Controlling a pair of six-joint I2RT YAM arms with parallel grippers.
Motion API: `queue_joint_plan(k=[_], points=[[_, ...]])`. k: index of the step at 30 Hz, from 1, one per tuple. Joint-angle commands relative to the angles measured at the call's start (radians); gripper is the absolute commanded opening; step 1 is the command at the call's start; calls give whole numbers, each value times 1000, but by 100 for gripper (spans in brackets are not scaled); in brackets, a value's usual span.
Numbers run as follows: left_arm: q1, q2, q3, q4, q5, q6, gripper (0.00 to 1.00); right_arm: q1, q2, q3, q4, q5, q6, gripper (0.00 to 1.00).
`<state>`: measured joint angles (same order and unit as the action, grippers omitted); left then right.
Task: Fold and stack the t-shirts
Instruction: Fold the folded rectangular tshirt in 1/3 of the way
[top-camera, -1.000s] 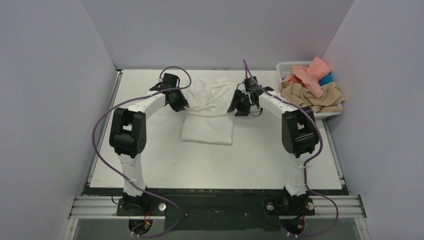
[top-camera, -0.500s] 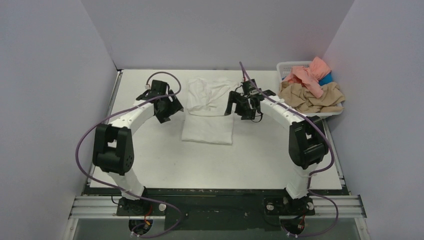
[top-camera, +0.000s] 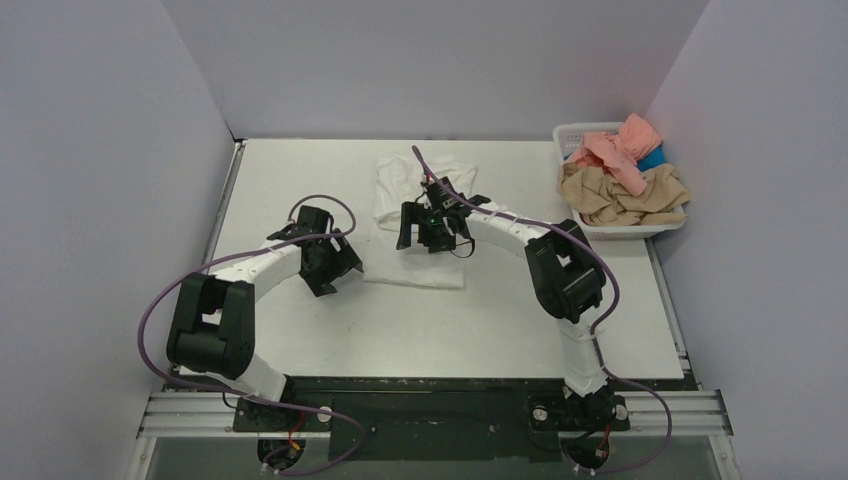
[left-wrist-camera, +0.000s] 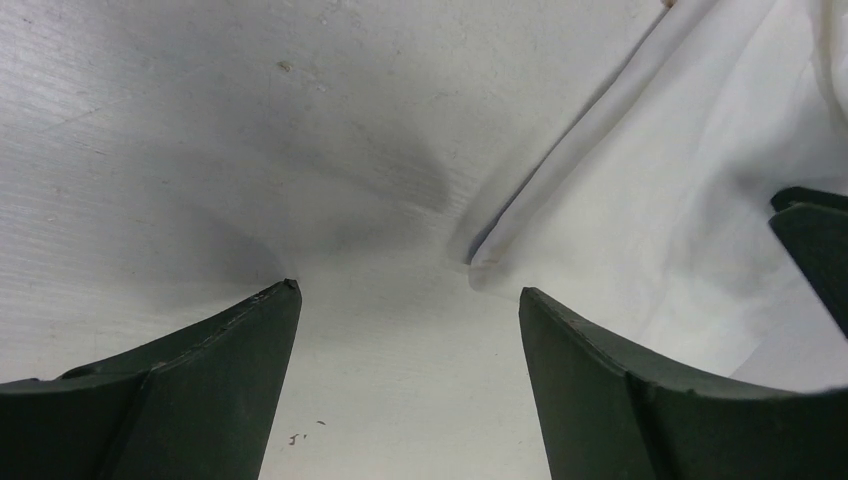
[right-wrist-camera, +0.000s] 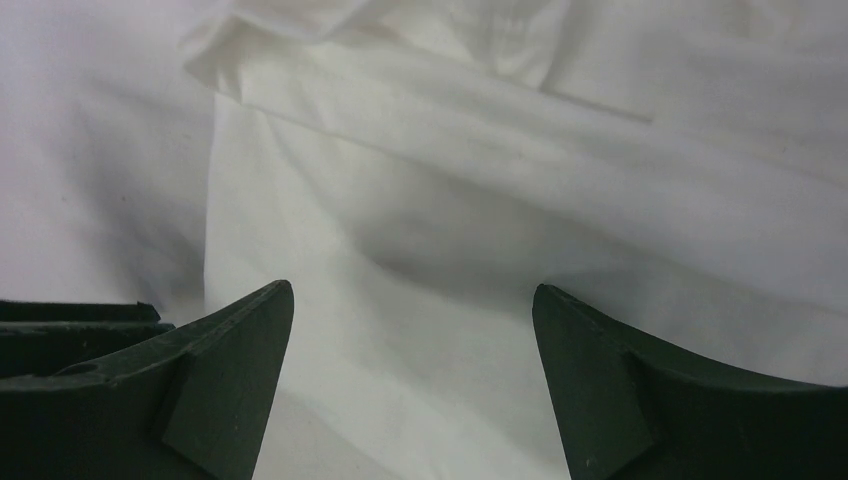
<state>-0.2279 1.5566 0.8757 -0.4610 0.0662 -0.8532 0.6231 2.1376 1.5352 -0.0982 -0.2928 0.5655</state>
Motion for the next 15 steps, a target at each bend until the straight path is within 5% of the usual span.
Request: queue_joint_plan(k=[1,15], points=[[1,-37,1,53,5,-8,91,-2,41,111,21,70,-11,84],[0,-3,16,57,10,-6,91,-72,236,496,60,264,-41,84]])
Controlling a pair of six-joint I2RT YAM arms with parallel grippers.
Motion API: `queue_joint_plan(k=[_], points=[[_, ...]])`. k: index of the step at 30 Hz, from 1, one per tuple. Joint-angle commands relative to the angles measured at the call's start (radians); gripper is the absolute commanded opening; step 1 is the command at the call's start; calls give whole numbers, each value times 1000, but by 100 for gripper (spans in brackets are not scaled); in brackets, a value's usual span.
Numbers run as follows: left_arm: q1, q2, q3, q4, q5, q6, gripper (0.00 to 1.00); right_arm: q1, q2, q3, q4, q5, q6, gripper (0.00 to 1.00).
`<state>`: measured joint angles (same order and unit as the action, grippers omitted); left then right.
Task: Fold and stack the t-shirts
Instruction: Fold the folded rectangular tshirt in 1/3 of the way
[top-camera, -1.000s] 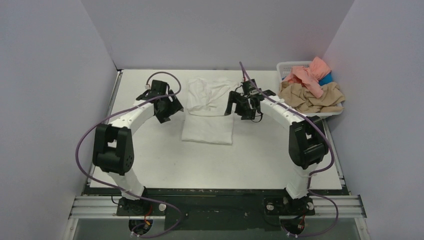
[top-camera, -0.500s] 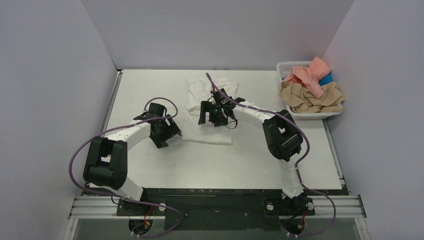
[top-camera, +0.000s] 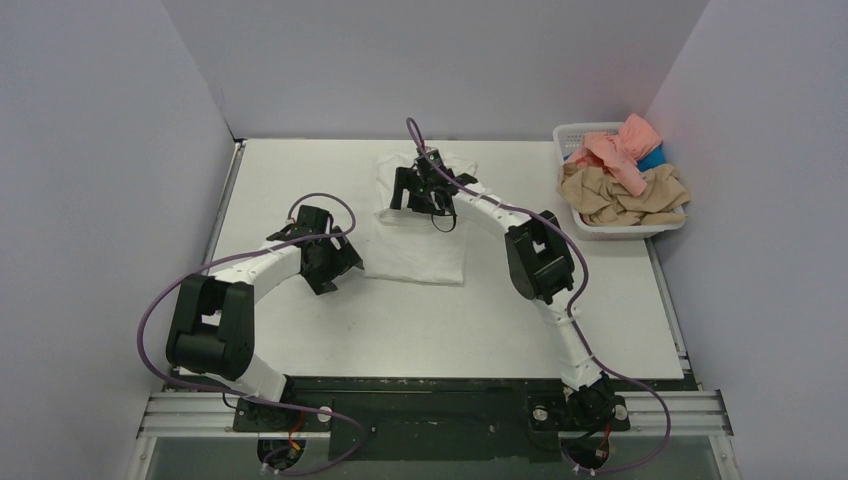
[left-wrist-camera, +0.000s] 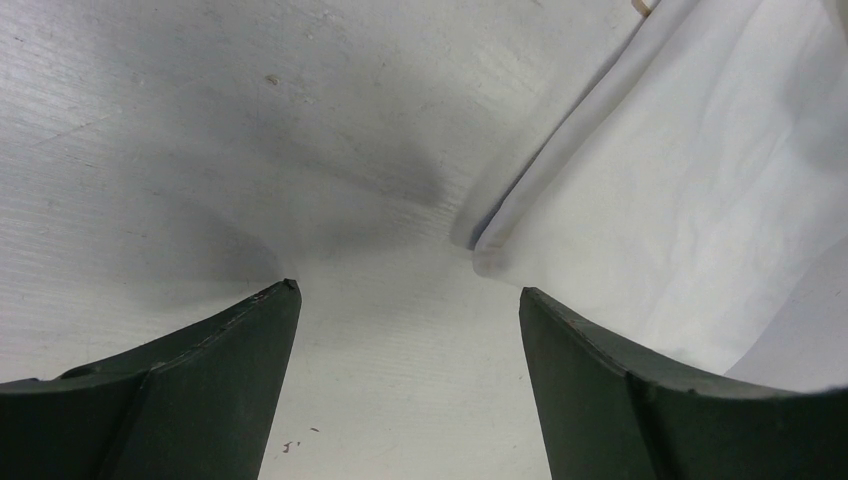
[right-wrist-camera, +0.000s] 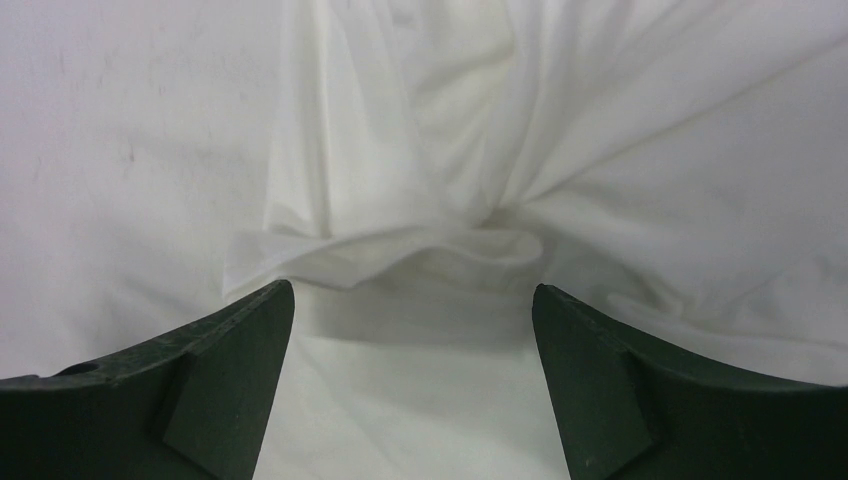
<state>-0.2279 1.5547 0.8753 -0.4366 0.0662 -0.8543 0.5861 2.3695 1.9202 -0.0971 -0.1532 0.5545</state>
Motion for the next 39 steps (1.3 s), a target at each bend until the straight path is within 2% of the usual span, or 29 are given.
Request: queue_joint_plan(k=[1,5,8,10,13,15,20,24,29,35,39], points=[[-1,0,16,33,12,-7,91,-37,3,122,73,136,-36,84],[-2,13,23,58,36,-13,91,-47,-16,155,177,194,-76,85],[-11,32,35,76,56,-23,89,-54,-64,148,122,174,-76,85],[-26,48,41,86,58,-30,85,-43,-133,65,81,149,-86,85],[-56,86,49,105,40,-48,77,-12,-224,-144,124,127,-96,85],[-78,116,65,109,37,-54,69,12,-270,-223,141,111,-52,84],[-112,176,75,76,-32,-62,41,42,-293,-382,264,29,75,84],[-115,216,74,63,-51,-63,20,67,-239,-367,263,25,107,83],[-118,234,70,45,-57,-61,0,69,-183,-374,316,33,163,83],[-119,242,71,21,-98,-33,0,51,-109,-283,300,120,149,83],[-120,234,45,20,-100,-11,0,25,-54,-204,337,235,132,83]])
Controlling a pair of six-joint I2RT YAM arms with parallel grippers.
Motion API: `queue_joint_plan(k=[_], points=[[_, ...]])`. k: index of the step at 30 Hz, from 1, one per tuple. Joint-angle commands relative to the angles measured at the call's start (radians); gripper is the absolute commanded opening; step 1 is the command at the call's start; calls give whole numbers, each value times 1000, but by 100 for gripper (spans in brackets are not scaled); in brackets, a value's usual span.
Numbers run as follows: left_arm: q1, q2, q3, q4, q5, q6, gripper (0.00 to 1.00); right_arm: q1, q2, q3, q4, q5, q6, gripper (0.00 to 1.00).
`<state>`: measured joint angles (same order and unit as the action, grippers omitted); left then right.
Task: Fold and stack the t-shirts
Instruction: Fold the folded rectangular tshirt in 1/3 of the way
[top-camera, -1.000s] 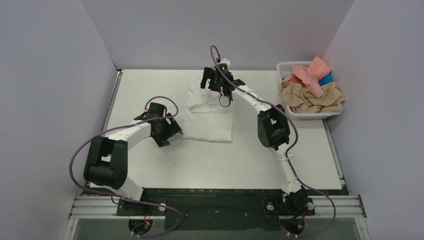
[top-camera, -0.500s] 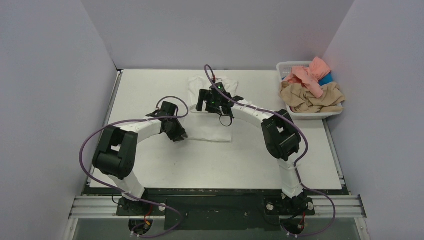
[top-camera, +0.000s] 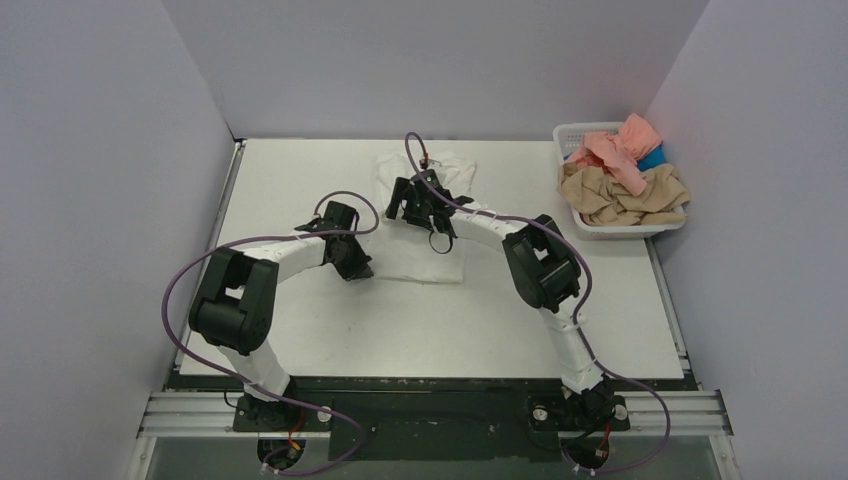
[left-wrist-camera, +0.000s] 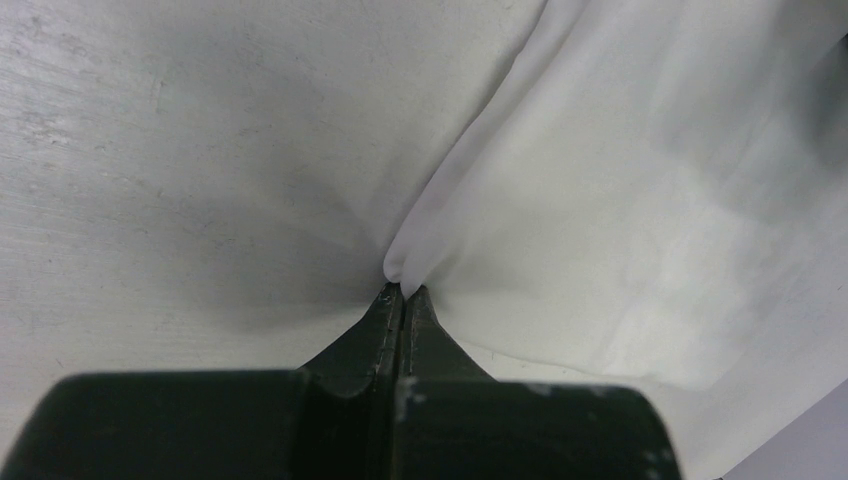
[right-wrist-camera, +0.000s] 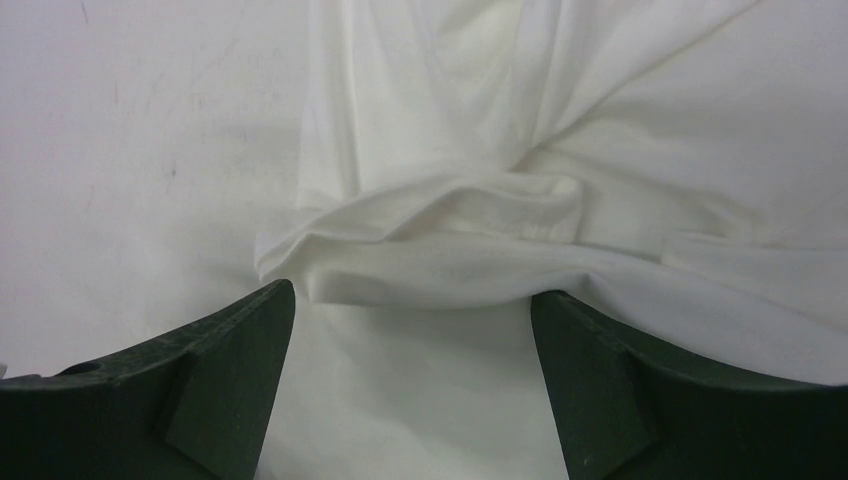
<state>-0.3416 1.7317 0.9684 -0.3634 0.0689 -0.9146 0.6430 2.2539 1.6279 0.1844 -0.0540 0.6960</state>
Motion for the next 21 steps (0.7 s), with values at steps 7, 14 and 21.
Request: queue_joint_plan(k=[7,14,21], points=[[-7,30,-92,-53,-98,74,0,-88,188,377,101,227,-1,83],[-8,11,-87,-37,-77,80,0,-108,-61,200,-41,156,-65,83],[-7,-16,-98,-35,-90,75,0,-115,-496,-345,-216,144,9,84]])
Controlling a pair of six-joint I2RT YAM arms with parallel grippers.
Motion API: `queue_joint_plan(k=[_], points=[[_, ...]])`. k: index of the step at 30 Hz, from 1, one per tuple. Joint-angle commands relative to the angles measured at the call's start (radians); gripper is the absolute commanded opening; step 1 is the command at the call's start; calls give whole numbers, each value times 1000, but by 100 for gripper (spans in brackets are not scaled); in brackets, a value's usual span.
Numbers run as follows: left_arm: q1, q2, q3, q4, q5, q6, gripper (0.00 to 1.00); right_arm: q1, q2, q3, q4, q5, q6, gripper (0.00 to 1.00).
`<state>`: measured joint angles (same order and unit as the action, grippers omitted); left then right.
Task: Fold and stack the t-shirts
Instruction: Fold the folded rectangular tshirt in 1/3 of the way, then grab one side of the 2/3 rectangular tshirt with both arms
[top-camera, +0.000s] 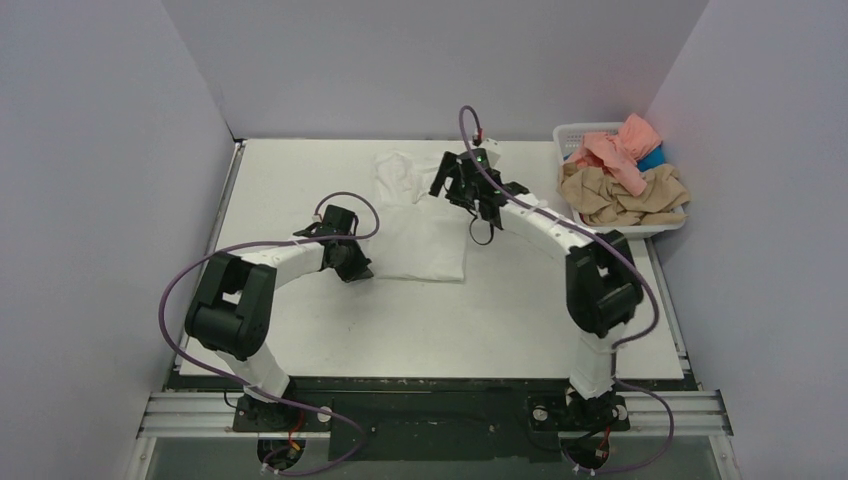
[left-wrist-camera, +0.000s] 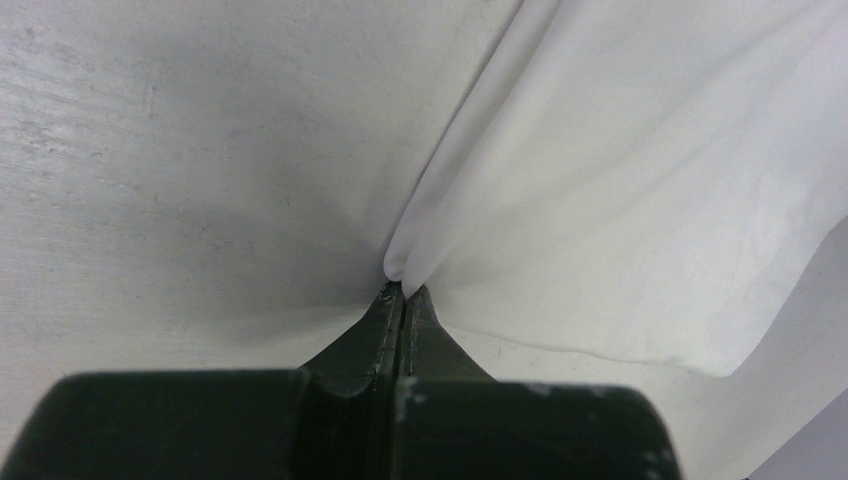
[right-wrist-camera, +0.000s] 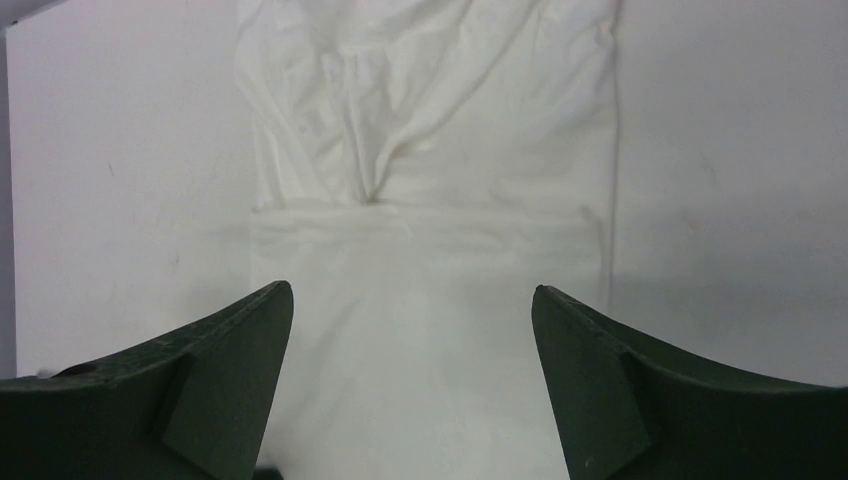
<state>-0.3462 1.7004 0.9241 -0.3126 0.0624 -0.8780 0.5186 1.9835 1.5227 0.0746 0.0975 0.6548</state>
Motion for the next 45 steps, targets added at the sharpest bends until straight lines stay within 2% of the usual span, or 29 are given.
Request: queue_joint_plan(k=[1,5,14,16,17,18,24,25,27,29,33,36,39,45], points=[[-3,9,-57,-82,-84,36,0,11,-252,-332,-111,-44,92,83],[-6,-8,-68,-77,-76,31,0,24,-309,-504,-98,-190,181,78],[-8,-30,-95,-69,-92,19,0,43,-279,-683,68,-231,264,57],[-8,-31,-95,-71,-95,19,0,44,-281,-718,95,-233,277,46],[-8,-34,-96,-73,-96,19,0,45,-287,-729,104,-236,288,35],[-8,-36,-97,-80,-105,18,0,45,-291,-750,115,-242,296,31],[-8,-50,-112,-83,-119,5,0,69,-334,-816,135,-235,330,28],[-8,-51,-114,-83,-119,3,0,71,-341,-828,138,-230,334,26],[-8,-60,-128,-81,-120,-4,0,77,-350,-846,150,-214,344,8],[-10,-79,-148,-85,-126,-14,0,80,-366,-861,148,-212,351,0],[-26,-173,-210,-123,-154,-41,0,111,-446,-894,104,-224,320,0],[-72,-316,-253,-179,-182,-65,0,142,-551,-922,58,-280,314,0],[-174,-455,-273,-345,-279,-150,0,208,-674,-944,-86,-293,309,0],[-330,-850,-279,-607,-317,-326,0,305,-918,-897,-387,-374,298,0]])
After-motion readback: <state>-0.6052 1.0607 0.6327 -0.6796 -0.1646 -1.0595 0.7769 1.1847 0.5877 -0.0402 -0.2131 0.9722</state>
